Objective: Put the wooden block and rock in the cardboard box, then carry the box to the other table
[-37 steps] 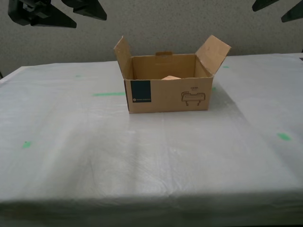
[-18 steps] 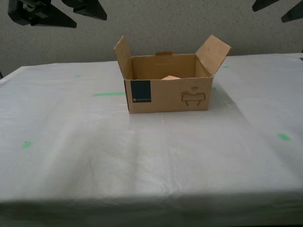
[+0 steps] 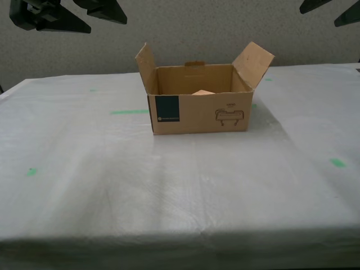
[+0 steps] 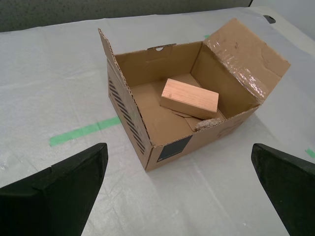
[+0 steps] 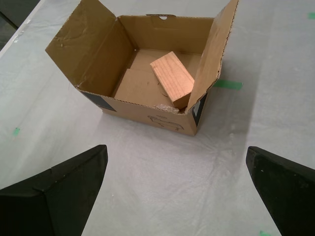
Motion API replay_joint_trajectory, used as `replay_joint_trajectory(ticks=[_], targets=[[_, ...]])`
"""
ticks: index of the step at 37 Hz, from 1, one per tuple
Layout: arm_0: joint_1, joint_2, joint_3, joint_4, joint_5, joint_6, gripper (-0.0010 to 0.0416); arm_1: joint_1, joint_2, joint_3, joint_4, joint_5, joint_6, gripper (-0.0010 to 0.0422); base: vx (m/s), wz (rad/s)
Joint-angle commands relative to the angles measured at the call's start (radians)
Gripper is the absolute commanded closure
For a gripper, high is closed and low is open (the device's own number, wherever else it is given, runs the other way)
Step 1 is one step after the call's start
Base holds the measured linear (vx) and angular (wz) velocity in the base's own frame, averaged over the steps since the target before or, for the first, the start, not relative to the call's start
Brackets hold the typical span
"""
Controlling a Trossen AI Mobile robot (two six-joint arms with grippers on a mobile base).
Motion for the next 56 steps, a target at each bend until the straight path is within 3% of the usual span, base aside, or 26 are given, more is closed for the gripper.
replay_joint_trajectory(ticks=[1,56], targets=[[0.000,0.000,0.001,0.002,0.000,0.001,0.0012,0.000,0.000,0.000,0.001,-0.001,0.000,0.0012,0.000,0.000],[0.000,0.000,0.001,0.002,0.000,0.001,0.0012,0.000,0.000,0.000,0.001,-0.001,0.000,0.0012,0.000,0.000]])
